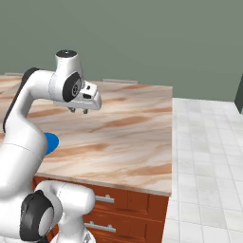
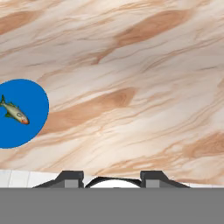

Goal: Place the fish on the bottom rack of the oven, and slide the tray back inside. Close the oven door.

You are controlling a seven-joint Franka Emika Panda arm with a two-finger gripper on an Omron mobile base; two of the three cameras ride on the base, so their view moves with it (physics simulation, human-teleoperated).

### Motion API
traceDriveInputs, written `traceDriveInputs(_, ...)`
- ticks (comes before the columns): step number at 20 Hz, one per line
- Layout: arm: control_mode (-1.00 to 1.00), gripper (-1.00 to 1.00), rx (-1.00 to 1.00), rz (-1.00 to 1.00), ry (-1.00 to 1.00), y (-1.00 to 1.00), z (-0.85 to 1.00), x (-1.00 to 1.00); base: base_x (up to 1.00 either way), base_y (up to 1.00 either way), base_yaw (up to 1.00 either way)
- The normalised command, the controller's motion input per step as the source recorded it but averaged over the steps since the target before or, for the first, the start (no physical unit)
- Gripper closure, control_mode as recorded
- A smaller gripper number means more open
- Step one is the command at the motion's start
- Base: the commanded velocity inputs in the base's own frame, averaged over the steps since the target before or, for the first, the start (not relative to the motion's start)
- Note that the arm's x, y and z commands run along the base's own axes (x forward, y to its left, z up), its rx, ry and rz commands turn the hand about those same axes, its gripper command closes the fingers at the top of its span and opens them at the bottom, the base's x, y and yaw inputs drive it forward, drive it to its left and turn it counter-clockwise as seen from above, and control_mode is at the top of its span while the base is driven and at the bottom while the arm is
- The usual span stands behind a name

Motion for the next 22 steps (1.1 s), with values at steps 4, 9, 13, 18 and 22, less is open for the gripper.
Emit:
traceDriveInputs(4,-1.00,-1.00,0.00,0.00,0.00,0.19,-0.06,-0.12,0.00,0.00,0.00)
traceDriveInputs(9,-1.00,-1.00,0.00,0.03,0.00,0.76,-0.34,-0.02,0.00,0.00,0.00)
traceDriveInputs(13,-1.00,-1.00,0.00,0.21,0.00,0.60,-0.36,0.00,0.00,0.00,0.00)
traceDriveInputs(18,-1.00,-1.00,0.02,0.34,0.00,0.69,-0.52,0.01,0.00,0.00,0.00)
traceDriveInputs(22,-1.00,-1.00,0.00,0.30,0.00,0.84,-0.65,0.11,0.00,0.00,0.00)
